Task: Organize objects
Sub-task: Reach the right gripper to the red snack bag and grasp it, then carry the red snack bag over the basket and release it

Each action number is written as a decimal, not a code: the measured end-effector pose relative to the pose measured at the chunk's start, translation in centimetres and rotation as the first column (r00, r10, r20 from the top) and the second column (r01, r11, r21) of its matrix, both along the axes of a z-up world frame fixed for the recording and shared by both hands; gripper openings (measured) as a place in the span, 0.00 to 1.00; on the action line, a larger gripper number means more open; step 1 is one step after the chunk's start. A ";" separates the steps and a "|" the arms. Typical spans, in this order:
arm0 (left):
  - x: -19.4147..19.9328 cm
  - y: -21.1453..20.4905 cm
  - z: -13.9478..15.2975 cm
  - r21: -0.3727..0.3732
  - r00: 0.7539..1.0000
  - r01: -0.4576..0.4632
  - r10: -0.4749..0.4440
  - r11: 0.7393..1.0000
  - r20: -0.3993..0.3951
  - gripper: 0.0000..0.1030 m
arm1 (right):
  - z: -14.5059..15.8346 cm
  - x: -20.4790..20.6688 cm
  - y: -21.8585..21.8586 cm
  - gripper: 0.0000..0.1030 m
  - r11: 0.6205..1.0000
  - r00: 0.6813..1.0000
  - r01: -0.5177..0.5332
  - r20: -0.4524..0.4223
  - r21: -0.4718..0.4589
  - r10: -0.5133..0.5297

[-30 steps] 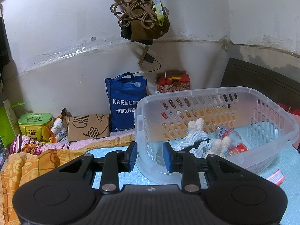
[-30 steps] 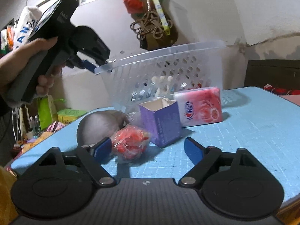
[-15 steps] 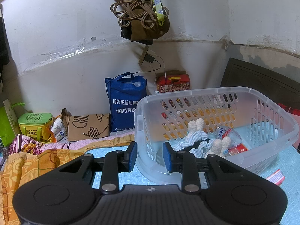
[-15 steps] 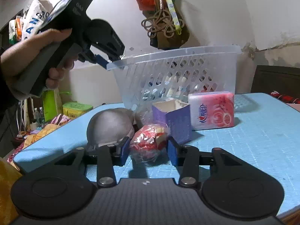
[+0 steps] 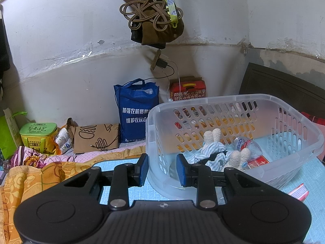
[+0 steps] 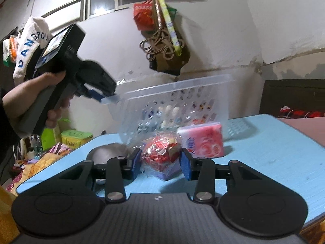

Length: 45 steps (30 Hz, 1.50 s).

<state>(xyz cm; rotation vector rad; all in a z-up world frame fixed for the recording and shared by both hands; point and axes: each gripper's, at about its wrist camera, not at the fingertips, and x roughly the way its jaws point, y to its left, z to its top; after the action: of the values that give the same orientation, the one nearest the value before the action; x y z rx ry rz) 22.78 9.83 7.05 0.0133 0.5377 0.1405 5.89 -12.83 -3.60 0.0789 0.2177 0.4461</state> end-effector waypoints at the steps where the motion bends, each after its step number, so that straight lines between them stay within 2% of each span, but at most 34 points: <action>1: 0.0 0.0 0.0 0.000 1.000 0.000 0.000 1.000 0.000 0.32 | 0.1 0.1 -0.3 0.43 1.000 1.000 0.008 0.002 0.003 -0.008; 11: 0.0 0.0 0.0 0.000 1.000 0.000 0.000 1.000 0.000 0.32 | 0.9 0.7 -1.9 0.43 0.998 0.998 0.056 0.026 0.000 -0.056; 18: 0.0 0.1 0.0 -0.004 1.000 0.002 -0.002 1.000 0.000 0.32 | 5.2 2.2 -3.0 0.43 0.999 0.995 0.045 0.086 0.021 -0.046; 24: 0.0 0.2 0.1 -0.007 1.000 0.003 -0.003 1.000 -0.001 0.32 | 8.7 5.1 -2.6 0.43 0.999 0.991 0.033 0.129 0.007 -0.034; 28: 0.1 0.2 0.1 -0.009 1.000 0.002 -0.002 1.000 -0.001 0.32 | 10.9 8.5 -2.0 0.43 1.000 0.996 -0.017 0.084 0.013 0.016; 31: 0.1 0.2 0.1 -0.008 1.000 0.002 -0.002 1.000 -0.001 0.32 | 11.7 12.1 -0.4 0.43 0.998 0.998 -0.061 0.021 -0.031 0.062; 34: 0.1 0.3 0.1 -0.009 1.000 0.004 -0.004 1.000 -0.001 0.33 | 11.9 15.0 1.6 0.43 0.993 0.999 -0.040 0.000 -0.109 0.040; 37: 0.1 0.5 0.0 -0.015 1.000 0.007 -0.007 1.000 0.000 0.33 | 11.5 16.9 2.5 0.44 0.990 0.999 -0.037 -0.031 -0.137 0.033; 39: 0.1 0.6 0.0 -0.014 1.000 0.007 -0.007 1.000 0.001 0.33 | 11.1 17.8 3.0 0.47 0.984 0.996 -0.058 -0.071 -0.166 0.047; 40: 0.0 0.5 -0.1 -0.012 1.000 0.007 -0.007 1.000 0.001 0.33 | 10.8 17.9 3.0 0.61 0.984 0.996 -0.061 -0.078 -0.168 0.049; 41: 0.0 0.5 -0.1 -0.011 1.000 0.006 -0.006 1.000 0.001 0.33 | 10.7 17.9 3.0 0.88 0.985 0.997 -0.049 -0.069 -0.167 0.037; 42: 0.0 0.6 -0.1 -0.012 1.000 0.007 -0.007 1.000 0.001 0.33 | 10.5 17.7 3.1 0.98 0.985 0.998 -0.028 -0.052 -0.172 0.019; 45: 0.0 0.6 -0.1 -0.015 1.000 0.009 -0.009 1.000 0.001 0.33 | 10.6 16.7 2.7 1.00 0.986 1.000 0.002 0.008 -0.167 -0.001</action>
<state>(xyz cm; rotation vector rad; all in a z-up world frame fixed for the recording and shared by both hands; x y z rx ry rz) 22.78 10.41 6.91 0.0006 0.5375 0.1275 22.62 -10.16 7.02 -0.0875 0.2461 0.4251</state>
